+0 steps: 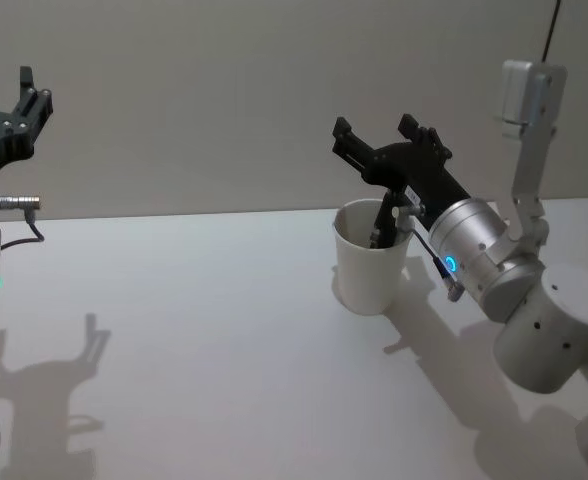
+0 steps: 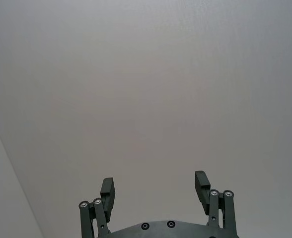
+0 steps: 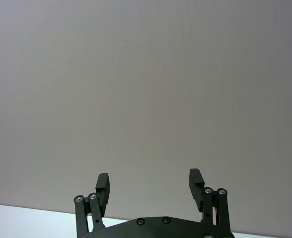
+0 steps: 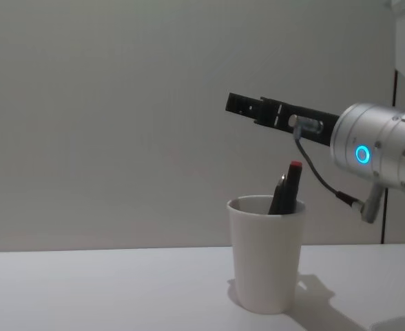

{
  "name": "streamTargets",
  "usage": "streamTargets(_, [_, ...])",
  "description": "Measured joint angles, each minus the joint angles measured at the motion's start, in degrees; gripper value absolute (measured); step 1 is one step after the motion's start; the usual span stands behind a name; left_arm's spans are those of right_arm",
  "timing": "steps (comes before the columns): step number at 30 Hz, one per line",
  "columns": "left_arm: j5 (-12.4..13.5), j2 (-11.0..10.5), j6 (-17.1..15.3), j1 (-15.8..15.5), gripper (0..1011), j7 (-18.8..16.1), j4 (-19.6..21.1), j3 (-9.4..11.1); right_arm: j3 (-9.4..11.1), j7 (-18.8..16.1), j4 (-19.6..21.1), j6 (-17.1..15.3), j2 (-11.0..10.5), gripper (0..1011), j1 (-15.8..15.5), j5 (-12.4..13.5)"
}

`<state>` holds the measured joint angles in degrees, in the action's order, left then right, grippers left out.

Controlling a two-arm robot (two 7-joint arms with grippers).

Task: Place the pen into the pen holder.

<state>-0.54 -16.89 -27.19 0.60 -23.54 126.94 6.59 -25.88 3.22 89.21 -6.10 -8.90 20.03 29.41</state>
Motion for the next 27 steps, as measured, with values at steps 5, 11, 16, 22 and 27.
streamTargets(5, [0.0, 0.0, 0.0, 0.0, 1001, 0.0, 0.0, 0.0, 0.0, 0.0, 0.0, 0.0, 0.0, 1002, 0.0, 0.0])
streamTargets(11, [0.0, 0.0, 0.0, 0.0, 1001, 0.0, 0.0, 0.0, 0.0, -0.1, -0.1, 0.1, 0.0, 1001, 0.0, -0.1])
streamTargets(16, [-0.3, -0.1, 0.8, -0.4, 1001, 0.6, -1.0, 0.6, 0.4, -0.3, 0.3, 0.2, -0.3, 1001, -0.7, -0.5])
streamTargets(22, [-1.5, -0.6, 3.4, -1.9, 1001, 3.1, -4.5, 2.6, 2.0, -1.1, 1.7, 0.7, -1.6, 1001, -3.2, -2.0])
streamTargets(27, [-2.5, -1.2, 6.1, -3.3, 1001, 5.6, -8.0, 4.6, 3.5, -2.0, 3.2, 1.2, -2.8, 1001, -5.6, -3.5])
